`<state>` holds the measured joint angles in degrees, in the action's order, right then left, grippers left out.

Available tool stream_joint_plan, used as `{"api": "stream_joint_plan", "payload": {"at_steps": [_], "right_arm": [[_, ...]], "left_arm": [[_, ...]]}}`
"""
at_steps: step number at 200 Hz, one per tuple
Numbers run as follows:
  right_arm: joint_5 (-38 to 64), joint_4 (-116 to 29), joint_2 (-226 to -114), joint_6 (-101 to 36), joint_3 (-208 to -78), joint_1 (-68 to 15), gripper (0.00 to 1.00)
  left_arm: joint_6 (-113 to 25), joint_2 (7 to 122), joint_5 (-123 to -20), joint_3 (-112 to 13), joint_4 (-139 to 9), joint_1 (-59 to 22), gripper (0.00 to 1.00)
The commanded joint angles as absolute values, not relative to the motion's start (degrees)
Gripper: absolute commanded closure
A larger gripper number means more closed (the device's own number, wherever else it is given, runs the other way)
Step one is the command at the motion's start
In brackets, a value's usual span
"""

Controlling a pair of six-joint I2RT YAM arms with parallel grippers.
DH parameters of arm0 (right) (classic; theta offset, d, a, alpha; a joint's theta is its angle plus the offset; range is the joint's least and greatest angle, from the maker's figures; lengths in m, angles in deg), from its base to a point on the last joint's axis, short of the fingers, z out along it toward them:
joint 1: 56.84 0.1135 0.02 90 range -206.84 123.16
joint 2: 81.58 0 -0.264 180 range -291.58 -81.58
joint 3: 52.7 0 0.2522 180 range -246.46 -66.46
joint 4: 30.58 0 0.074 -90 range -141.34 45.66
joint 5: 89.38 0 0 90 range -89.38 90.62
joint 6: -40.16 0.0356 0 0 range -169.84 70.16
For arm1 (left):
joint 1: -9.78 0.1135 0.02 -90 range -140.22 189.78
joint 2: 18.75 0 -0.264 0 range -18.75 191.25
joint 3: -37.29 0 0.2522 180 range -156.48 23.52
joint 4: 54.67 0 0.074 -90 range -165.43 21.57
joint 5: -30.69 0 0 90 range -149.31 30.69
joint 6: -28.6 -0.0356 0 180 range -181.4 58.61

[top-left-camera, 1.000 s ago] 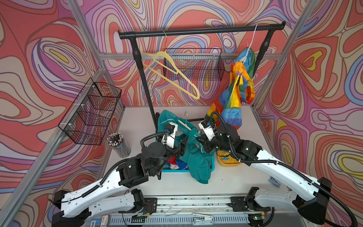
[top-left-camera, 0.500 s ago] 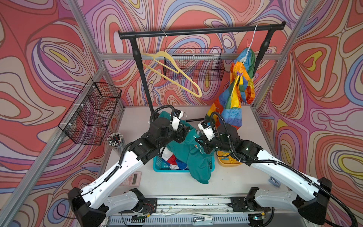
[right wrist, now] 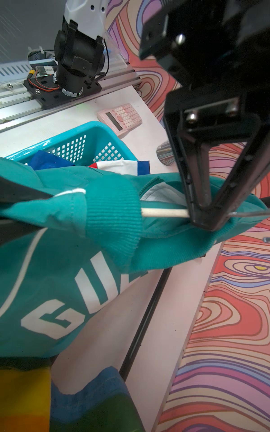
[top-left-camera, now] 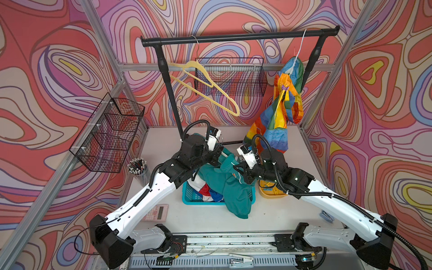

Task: Remove the clothespins securing jackets to the hanger
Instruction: Remove the jacket from the hanger.

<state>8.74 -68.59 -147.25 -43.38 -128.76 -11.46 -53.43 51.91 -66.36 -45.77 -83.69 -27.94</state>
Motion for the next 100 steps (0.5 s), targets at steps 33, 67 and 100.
{"api": "stream_joint_plan", "payload": {"at_steps": [33, 67, 100], "right_arm": [[8.06, -65.55, -145.28, -42.81, -128.53, -11.45, 0.77], [5.38, -66.27, -141.41, -41.78, -124.58, -11.41, 0.47], [5.01, -68.58, -138.36, -41.81, -122.82, -11.40, 0.44]], "left_arm": [[-51.73, 49.81, -65.92, -45.65, -81.52, -28.11, 1.00], [-51.62, 48.91, -64.00, -45.73, -82.76, -27.68, 1.00], [-52.32, 48.57, -64.61, -45.22, -83.05, -27.58, 1.00]]}}
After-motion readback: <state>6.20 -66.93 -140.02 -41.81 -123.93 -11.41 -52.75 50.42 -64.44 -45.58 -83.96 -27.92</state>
